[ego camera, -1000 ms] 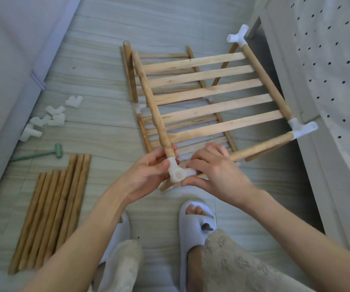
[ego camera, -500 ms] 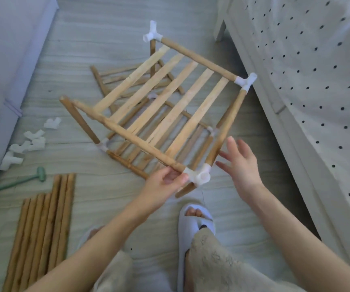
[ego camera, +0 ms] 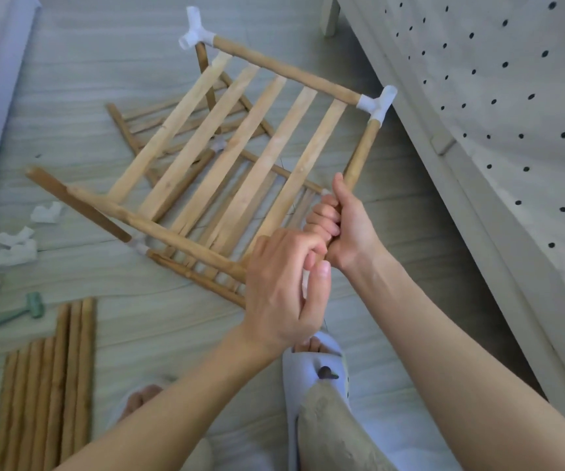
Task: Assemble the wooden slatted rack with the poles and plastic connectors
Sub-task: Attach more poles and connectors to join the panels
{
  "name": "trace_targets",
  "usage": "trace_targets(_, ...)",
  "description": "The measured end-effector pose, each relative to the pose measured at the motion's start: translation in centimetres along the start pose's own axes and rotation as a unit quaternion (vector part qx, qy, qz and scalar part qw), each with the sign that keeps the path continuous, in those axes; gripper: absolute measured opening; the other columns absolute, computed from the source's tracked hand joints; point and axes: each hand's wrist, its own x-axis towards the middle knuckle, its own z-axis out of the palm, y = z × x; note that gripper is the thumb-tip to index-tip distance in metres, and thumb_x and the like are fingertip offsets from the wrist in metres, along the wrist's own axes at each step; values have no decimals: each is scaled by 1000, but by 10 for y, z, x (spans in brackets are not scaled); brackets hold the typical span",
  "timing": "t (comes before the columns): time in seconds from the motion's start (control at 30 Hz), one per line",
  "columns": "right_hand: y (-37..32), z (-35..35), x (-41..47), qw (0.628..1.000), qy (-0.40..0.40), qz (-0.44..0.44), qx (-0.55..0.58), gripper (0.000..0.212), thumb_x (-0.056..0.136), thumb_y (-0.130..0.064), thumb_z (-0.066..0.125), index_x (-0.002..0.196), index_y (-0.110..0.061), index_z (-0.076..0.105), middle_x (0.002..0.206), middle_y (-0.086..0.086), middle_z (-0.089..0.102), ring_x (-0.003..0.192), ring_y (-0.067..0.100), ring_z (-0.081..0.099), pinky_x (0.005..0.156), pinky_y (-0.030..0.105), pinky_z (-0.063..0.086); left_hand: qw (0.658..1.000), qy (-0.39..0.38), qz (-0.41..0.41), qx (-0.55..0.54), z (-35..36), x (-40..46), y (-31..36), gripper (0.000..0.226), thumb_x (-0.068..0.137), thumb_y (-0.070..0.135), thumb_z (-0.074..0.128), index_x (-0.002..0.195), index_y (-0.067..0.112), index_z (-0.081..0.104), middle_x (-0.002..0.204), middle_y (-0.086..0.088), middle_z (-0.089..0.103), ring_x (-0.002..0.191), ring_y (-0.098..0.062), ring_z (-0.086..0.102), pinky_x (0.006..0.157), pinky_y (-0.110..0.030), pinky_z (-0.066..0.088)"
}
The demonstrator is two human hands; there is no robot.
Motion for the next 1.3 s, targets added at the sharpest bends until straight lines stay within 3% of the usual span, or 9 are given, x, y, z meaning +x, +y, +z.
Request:
trace_targets(0.23, 16, -3, -3, 998, 25, -42, 41, 46, 98, -30, 43, 58, -21, 24, 39, -9, 17, 28, 4, 16, 27, 15, 14, 996, 72, 30, 51, 5, -4, -11, 31, 98, 27, 23, 80, 14, 44, 69, -1, 48, 60, -23, 41, 59, -42, 32)
trace_targets(0.37, 14, -4, -4, 999, 17, -38, 26, 46, 100, -29, 41, 58, -21, 23, 39, -9, 17, 28, 4, 16, 28, 15, 14, 997, 51, 23, 56, 5, -2, -10, 28, 98, 26, 26, 81, 14, 44, 70, 1, 46, 62, -22, 42, 60, -43, 33)
trace_targets(0.53, 1, -6, 4, 999, -5, -6, -45, 59, 100, -33, 39, 43, -22, 30, 38, -8, 16, 28, 5, 15, 42, 17, 10, 996, -82, -19, -1, -11, 4, -9, 18, 91, 22, 34, 104, 16, 45, 101, 19, 42, 91, -9, 45, 81, -36, 38)
trace_targets(0.63, -15, -7, 9, 998, -17, 18, -62, 48, 99, -36, 40, 56, -21, 26, 37, -8, 17, 26, 4, 16, 29, 14, 14, 986, -135, -64, 74, -31, 4, -23, 26, 93, 28, 35, 114, 16, 44, 111, 4, 48, 103, -20, 45, 88, -40, 35)
trace_targets(0.77, -36, -4, 12, 993, -11, 14, -117, 41, 99, -38, 42, 64, -18, 31, 38, -8, 22, 26, 3, 20, 28, 13, 17, 947, -256, -96, 169, -47, 3, -47, 37, 86, 37, 39, 116, 18, 48, 113, 1, 52, 110, -19, 40, 89, -38, 32)
trace_targets(0.9, -41, -9, -1, 962, 56, -75, -257, 30, 96, -37, 49, 85, -9, 48, 60, 3, 45, 50, 13, 45, 53, 23, 45, 891, -372, -26, 261, -41, -8, -56, 48, 77, 39, 43, 121, 22, 47, 117, -1, 51, 117, -24, 37, 90, -42, 32)
trace_targets(1.0, -25, -28, -27, 922, 82, -102, -365, 39, 94, -48, 45, 97, -12, 58, 80, 6, 62, 75, 17, 59, 76, 30, 48, 868, -365, 17, 335, -34, -6, -62, 48, 72, 41, 68, 115, 22, 56, 104, -2, 57, 107, -26, 41, 84, -44, 35)
trace_targets(1.17, 15, -40, -60, 920, 69, -145, -358, 57, 83, -65, 45, 98, -12, 58, 75, 4, 64, 78, 17, 59, 79, 30, 45, 891, -319, 38, 321, -26, -6, -59, 45, 66, 19, 82, 104, 12, 59, 86, -1, 70, 93, -25, 56, 83, -39, 24)
trace_targets(1.3, 20, -36, -59, 911, 72, -167, -369, 17, 74, -37, 52, 82, -22, 52, 71, -2, 48, 76, 15, 45, 75, 31, 34, 909, -318, 12, 270, -38, -2, -53, 41, 79, 17, 68, 111, 24, 45, 94, 6, 66, 88, -23, 58, 84, -35, 21)
